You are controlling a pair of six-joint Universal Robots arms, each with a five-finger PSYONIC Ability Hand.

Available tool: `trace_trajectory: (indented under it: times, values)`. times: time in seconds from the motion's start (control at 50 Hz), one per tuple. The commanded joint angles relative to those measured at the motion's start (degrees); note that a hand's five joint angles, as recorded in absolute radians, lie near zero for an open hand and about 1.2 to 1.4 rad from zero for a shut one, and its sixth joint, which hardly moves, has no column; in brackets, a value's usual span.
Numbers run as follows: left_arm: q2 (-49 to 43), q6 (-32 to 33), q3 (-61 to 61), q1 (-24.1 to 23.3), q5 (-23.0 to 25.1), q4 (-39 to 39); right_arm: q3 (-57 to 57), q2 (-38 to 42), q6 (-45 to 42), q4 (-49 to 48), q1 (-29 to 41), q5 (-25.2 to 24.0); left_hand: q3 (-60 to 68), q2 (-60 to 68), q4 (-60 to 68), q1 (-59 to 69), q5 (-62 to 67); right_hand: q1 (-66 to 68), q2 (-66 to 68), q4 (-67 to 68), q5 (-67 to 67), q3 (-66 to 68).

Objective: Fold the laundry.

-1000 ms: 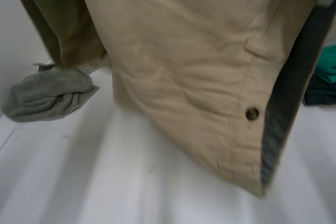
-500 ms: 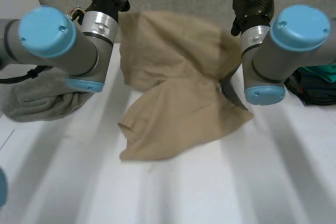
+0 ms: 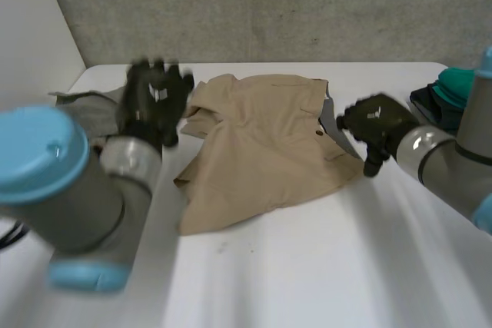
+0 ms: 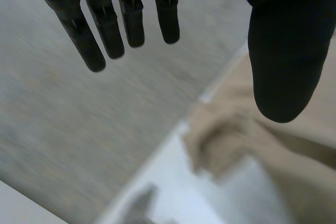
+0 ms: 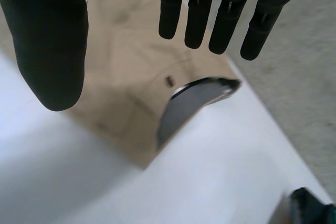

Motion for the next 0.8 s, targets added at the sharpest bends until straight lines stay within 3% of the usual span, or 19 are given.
trace_trajectory:
  times: [0.02,0.08,0.14,0.44,0.58,0.66,0.68,0.8]
  values:
    - [2.15,-15.16,-7.89,-3.14,0.31,-13.25,3.48,5.67,-6.82,-3.97,-2.62,-8.07,8.05,8.05,7.87,7.51,7.75,7.74,7.92,7.51,7.24,7.71]
    - [1.62,-22.79,-8.25,-2.70,1.02,-16.68,2.86,9.19,-6.91,-7.92,-2.71,-8.86,8.39,8.39,8.21,7.85,8.09,9.76,9.93,9.53,9.25,9.72]
    - [-1.87,-26.16,-7.98,-2.53,1.19,-17.31,1.72,11.65,-7.26,-11.17,-2.36,-9.39,8.22,8.22,8.04,7.68,7.92,13.45,13.63,13.22,12.95,13.42]
    - [-11.65,-25.99,-3.85,0.99,1.37,-11.86,-5.57,21.23,-7.79,-14.87,-2.09,-8.69,14.61,14.60,14.43,14.07,14.30,21.03,21.21,20.81,20.53,21.00]
    - [-14.64,-25.99,-1.22,0.90,1.37,-11.60,-6.45,22.30,-7.79,-15.58,-2.09,-8.25,27.71,27.70,27.53,27.17,27.40,24.38,24.56,24.16,23.88,24.35]
    - [-15.69,-25.99,0.19,0.81,1.37,-11.60,-6.54,22.21,-7.79,-16.45,-2.00,-8.25,48.52,48.52,48.35,47.98,48.22,53.53,53.71,53.30,53.02,53.49]
    - [-15.78,-25.90,0.71,0.73,1.37,-11.60,-6.46,21.77,-7.62,-17.32,-1.92,-8.25,57.23,57.22,57.05,56.69,56.92,53.61,53.79,53.38,53.10,53.57]
    - [-12.98,-25.82,1.95,0.46,1.19,-11.77,-4.96,18.79,-7.35,-19.18,-2.35,-7.37,57.32,57.31,57.14,56.78,57.01,53.61,53.79,53.38,53.10,53.57]
